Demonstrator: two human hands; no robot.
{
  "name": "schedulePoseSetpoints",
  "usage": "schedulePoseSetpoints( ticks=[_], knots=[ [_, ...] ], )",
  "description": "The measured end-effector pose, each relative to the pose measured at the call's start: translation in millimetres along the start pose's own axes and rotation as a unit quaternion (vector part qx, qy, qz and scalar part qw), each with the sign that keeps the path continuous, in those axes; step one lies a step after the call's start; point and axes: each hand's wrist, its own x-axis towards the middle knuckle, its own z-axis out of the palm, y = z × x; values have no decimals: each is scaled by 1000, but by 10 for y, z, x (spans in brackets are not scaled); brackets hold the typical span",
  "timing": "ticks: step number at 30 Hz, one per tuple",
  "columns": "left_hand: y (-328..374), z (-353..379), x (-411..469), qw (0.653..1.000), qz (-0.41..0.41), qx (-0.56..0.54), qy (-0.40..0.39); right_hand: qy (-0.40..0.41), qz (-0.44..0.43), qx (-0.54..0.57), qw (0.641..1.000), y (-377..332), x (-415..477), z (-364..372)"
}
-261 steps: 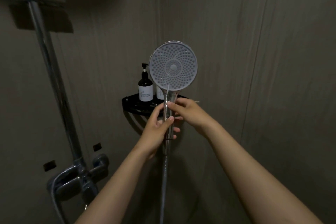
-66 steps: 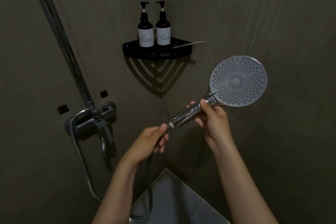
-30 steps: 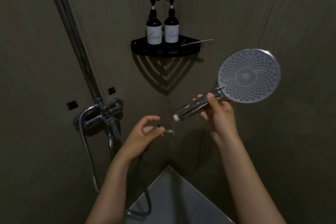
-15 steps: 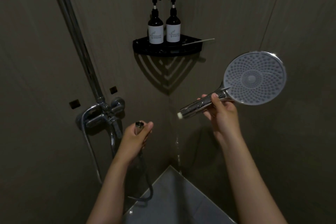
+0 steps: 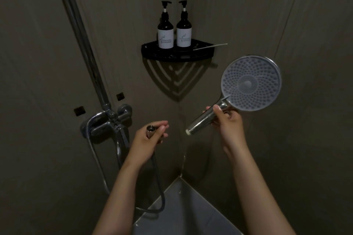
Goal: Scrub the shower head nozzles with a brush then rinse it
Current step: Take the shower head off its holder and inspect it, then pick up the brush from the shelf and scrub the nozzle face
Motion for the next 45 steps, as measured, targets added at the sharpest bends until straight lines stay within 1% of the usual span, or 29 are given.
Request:
schedulePoseSetpoints(
  ticks=[3, 8, 12, 15, 21, 25, 29, 33, 36, 41, 45],
  knots=[
    [51, 33, 71, 999, 9, 27, -27, -23, -4, -3, 1000, 22, 9, 83],
    [188, 117, 149, 995, 18, 33, -92, -104, 10, -50, 993, 86, 43, 195],
    [209, 143, 140, 994, 31, 25, -104, -164, -6, -118, 979, 138, 48, 281],
    [204, 171, 122, 991, 35, 22, -125, -181, -27, -160, 970, 146, 25, 356],
    [139, 150, 121, 989, 29, 5, -143, -205, 1, -151, 967, 188, 47, 484],
    [110, 164, 156, 991, 28, -3, -127, -212, 10, -141, 967, 193, 39, 594],
    [67, 141, 191, 994, 20, -26, -108, -223, 10, -164, 961, 188, 64, 685],
    [11, 103, 214, 995, 19, -41, -88, -232, 32, -139, 962, 226, 45, 745],
    [-27, 88, 220, 995, 24, -42, -90, -239, 48, -134, 961, 252, 33, 754],
    [-30, 61, 268, 994, 27, -69, -85, -251, 25, -152, 956, 291, 74, 724],
    [52, 9, 410, 994, 38, -64, -78, -254, 33, -140, 957, 193, 174, 678]
  ],
)
